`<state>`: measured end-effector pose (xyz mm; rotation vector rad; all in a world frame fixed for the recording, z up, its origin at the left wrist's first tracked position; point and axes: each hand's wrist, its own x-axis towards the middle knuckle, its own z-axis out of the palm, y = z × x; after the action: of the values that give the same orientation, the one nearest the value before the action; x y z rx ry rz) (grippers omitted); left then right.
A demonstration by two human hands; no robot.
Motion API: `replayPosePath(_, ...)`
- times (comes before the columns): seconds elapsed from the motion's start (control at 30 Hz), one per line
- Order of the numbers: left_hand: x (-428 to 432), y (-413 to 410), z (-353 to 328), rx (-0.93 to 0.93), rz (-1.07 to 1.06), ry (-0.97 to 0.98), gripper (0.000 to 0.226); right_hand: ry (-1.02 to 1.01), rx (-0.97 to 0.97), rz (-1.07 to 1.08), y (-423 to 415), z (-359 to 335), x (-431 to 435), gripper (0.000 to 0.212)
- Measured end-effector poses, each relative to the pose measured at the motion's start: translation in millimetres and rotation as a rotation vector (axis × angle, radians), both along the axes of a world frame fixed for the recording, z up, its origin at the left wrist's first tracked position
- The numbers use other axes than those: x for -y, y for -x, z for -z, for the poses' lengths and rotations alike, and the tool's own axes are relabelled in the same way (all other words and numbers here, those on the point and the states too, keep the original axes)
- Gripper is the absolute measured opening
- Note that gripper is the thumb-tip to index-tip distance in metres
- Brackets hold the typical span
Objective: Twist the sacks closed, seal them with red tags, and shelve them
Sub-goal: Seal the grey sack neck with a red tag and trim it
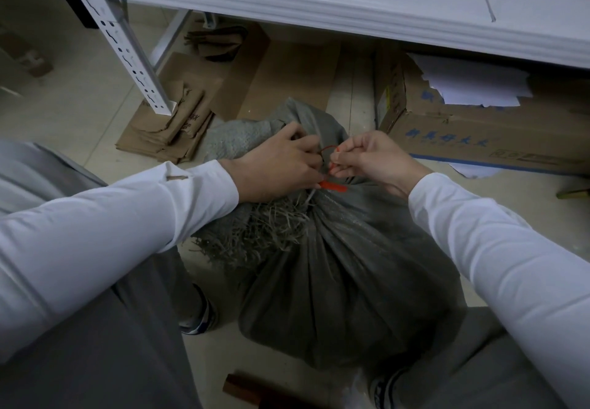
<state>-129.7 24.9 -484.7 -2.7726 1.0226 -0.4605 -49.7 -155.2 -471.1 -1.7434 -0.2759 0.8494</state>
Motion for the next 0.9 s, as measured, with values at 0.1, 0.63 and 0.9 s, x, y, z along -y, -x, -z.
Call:
replayPosePath(0.1,-3.4,-0.8,2.8,0.015,0.027,-0.014,0.017,-0.024,0.040,-0.048,2.3,-0.1,-2.3,0.005)
replayPosePath(0.63,-4.6,-6.1,-3.1,-0.047,0.012,0.025,0.029,-0.027,0.221,-0.123,5.8,-5.6,-3.2,0.004)
replayPosePath(0.9,-3.8,-6.4,-3.6,-0.070,0.010,0.021,0.032,-0.001,0.282,-0.163,5.2,-6.2,-3.9,0.007)
